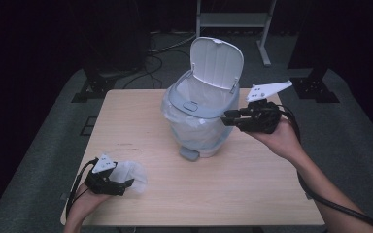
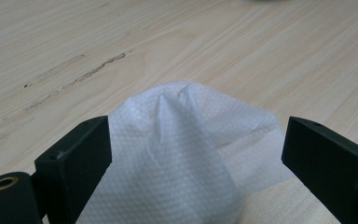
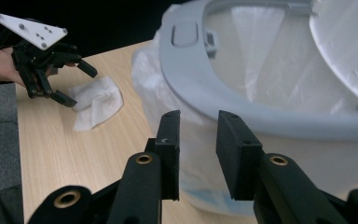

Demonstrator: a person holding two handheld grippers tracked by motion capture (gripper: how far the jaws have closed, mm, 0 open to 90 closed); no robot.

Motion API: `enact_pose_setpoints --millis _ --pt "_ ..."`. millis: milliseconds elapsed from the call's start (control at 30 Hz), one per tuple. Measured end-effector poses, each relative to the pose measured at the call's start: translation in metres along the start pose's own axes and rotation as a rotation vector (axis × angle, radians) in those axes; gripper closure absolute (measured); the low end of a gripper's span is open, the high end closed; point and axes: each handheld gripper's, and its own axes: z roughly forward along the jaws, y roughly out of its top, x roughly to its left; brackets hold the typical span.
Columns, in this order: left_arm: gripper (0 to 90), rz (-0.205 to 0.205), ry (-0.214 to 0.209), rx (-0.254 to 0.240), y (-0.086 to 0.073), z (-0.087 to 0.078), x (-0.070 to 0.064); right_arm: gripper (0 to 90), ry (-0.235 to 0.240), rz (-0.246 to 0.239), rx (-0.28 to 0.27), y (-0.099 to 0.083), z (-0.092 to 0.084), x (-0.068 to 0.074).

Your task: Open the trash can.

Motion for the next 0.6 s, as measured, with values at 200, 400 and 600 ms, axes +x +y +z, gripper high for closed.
enact_pose_setpoints --millis 200,400,600 --pt "7.4 0.003 -0.001 0.008 0.0 0.001 -0.001 68.4 -0.001 0.054 -0.012 -0.025 -0.004 -0.011" --pt "7.4 0.005 -0.002 0.012 0.0 0.003 -0.001 66.1 -0.003 0.091 -0.015 -0.046 -0.004 -0.017" --pt "7.4 0.008 0.004 0.02 -0.001 0.004 -0.002 63.4 -0.007 0.114 -0.031 -0.063 -0.007 -0.02"
